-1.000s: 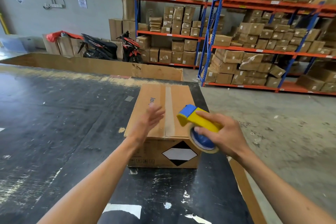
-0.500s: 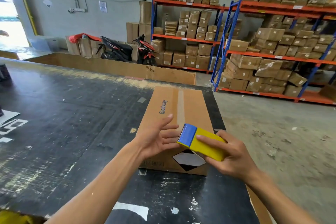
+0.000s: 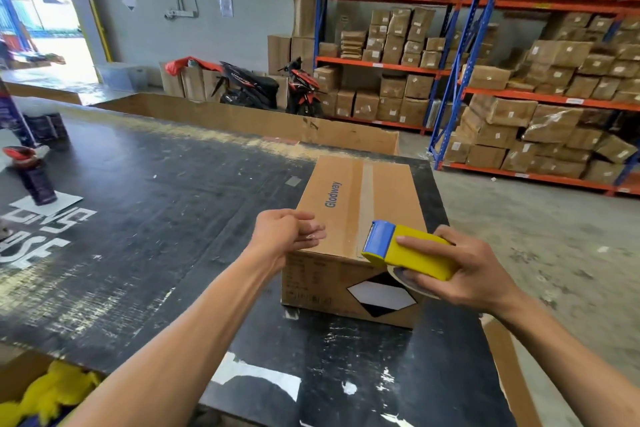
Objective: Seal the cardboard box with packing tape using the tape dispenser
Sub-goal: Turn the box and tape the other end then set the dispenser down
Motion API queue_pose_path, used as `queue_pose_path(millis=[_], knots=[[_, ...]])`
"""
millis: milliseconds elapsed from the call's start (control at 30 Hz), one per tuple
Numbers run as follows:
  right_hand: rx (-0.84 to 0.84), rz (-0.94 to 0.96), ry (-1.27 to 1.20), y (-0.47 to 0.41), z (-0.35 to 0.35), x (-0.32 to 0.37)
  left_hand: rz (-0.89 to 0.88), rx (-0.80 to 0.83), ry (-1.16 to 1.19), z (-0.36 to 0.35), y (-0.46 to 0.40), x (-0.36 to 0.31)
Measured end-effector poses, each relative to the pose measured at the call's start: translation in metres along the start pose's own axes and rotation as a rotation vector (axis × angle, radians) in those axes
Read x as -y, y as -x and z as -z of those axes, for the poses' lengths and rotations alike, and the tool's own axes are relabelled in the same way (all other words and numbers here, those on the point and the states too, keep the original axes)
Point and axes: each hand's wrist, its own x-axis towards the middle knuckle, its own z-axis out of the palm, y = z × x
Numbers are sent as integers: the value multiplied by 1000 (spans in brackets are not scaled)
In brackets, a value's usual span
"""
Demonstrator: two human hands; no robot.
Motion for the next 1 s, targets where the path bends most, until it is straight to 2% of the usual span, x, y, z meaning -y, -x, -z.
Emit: queue_pose_path(millis=[100,200,267,400,600,1000], knots=[[102,19,51,-2,8,-4,-94,-59,-176,21,0,12],[220,53,160,-11,-3,-2,-293,-188,-455,22,1,40],[250,59,199,-16,-10,0,-373,-245,-509,23,2,53],[268,77,257,-30,-18,7,-415,-306,-474,21,0,61],[333,97,357,-46,-25,20,-377,-356,-363,19,-7,71],[395,131,470,-64,-36,26,-355,-319,-233,33,-20,82]])
